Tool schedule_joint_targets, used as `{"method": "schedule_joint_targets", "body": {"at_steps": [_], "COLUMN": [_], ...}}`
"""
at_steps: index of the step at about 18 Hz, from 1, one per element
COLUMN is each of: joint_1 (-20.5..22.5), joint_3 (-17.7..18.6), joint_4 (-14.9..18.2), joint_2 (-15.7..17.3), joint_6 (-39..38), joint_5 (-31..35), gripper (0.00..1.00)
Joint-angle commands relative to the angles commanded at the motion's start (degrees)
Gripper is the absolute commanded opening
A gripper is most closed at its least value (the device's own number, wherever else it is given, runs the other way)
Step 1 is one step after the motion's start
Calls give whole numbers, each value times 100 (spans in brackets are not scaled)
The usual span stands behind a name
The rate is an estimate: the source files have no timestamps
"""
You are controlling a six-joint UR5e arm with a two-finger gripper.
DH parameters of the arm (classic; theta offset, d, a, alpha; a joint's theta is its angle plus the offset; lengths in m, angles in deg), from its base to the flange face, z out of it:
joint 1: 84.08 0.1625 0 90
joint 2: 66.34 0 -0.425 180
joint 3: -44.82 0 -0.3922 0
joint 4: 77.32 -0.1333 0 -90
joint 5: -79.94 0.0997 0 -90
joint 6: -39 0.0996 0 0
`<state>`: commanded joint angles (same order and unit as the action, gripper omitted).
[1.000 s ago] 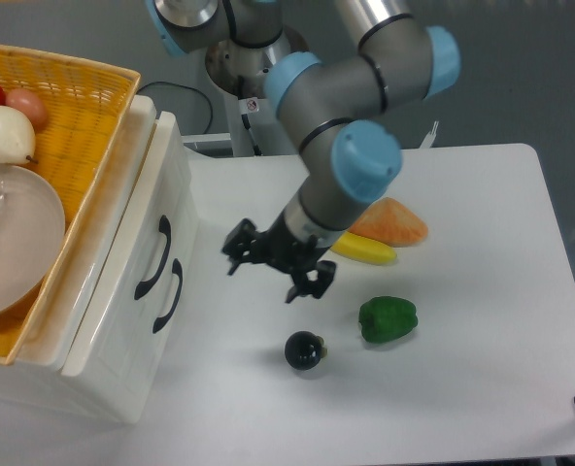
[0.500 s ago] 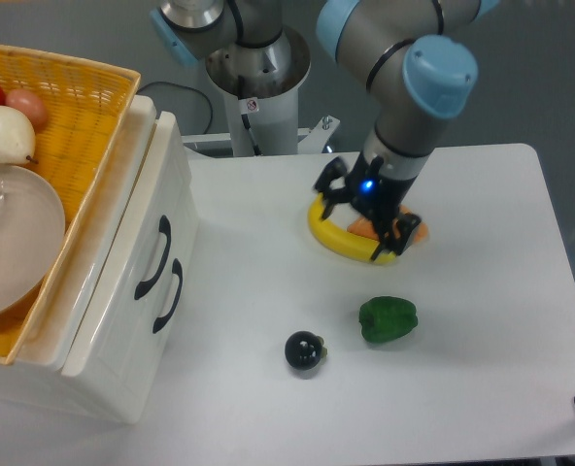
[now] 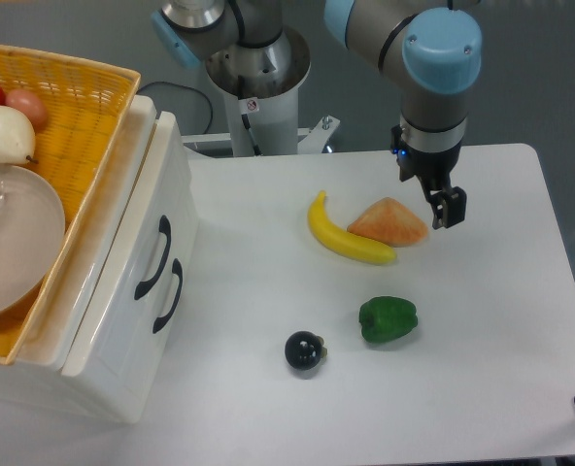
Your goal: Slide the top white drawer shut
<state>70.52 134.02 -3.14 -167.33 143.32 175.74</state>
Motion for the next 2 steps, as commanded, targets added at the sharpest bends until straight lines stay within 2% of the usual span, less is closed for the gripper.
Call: {"method": "schedule_joint_targets", "body": {"at_steps": [2], "joint_1": [-18], "joint_3": [35], "joint_4": [-9], "joint_2": [0], "joint_6": [-9], "joint_5": [0], "gripper": [100]}}
